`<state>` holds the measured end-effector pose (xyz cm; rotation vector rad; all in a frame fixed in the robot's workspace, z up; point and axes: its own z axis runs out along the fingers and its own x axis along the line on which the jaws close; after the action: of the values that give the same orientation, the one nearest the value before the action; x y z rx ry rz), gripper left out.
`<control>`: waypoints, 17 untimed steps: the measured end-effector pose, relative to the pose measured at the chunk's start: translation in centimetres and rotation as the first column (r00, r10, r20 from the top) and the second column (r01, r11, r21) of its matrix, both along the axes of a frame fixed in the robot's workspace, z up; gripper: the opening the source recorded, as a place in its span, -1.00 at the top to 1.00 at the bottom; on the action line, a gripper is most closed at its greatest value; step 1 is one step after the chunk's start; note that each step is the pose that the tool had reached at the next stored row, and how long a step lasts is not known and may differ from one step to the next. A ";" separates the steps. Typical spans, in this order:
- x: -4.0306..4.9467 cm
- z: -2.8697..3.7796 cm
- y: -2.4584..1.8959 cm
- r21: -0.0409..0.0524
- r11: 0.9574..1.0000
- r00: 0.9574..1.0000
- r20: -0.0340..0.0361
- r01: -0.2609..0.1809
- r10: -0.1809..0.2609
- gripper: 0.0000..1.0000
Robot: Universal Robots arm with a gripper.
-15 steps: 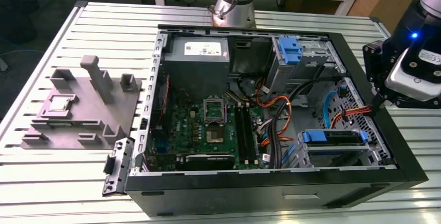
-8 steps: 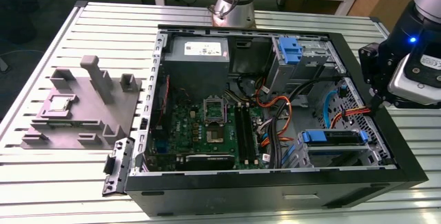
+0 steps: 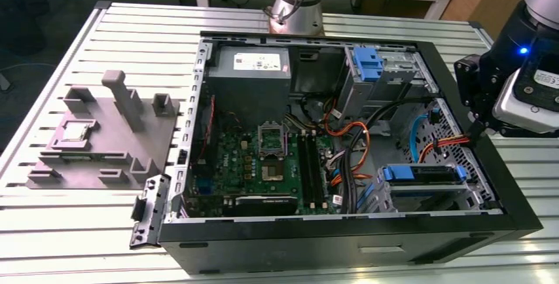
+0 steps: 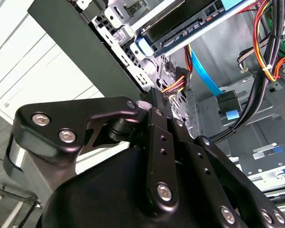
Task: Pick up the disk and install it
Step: 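Insert the first disk wire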
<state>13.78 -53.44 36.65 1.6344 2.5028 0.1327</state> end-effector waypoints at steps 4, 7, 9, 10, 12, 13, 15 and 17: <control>0.00 0.00 0.00 0.000 1.000 1.000 0.000 0.000 0.000 0.80; 0.00 0.00 0.00 0.000 1.000 1.000 0.000 -0.001 0.001 0.80; 0.00 -0.03 -0.01 0.000 1.000 1.000 0.000 -0.023 0.023 0.80; 0.00 -0.06 0.00 0.000 0.999 0.999 0.000 -0.041 0.041 0.80; 0.00 -0.10 0.00 0.000 0.997 0.997 0.000 -0.077 0.077 0.80; -0.01 -0.11 0.00 0.000 0.996 0.996 0.000 -0.094 0.094 0.80; -0.01 -0.10 0.00 -0.001 0.993 0.993 0.000 -0.121 0.121 0.80; -0.02 -0.12 0.00 -0.006 0.991 0.991 0.002 -0.137 0.137 0.80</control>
<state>13.76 -53.44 36.52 1.4590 2.6099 0.1430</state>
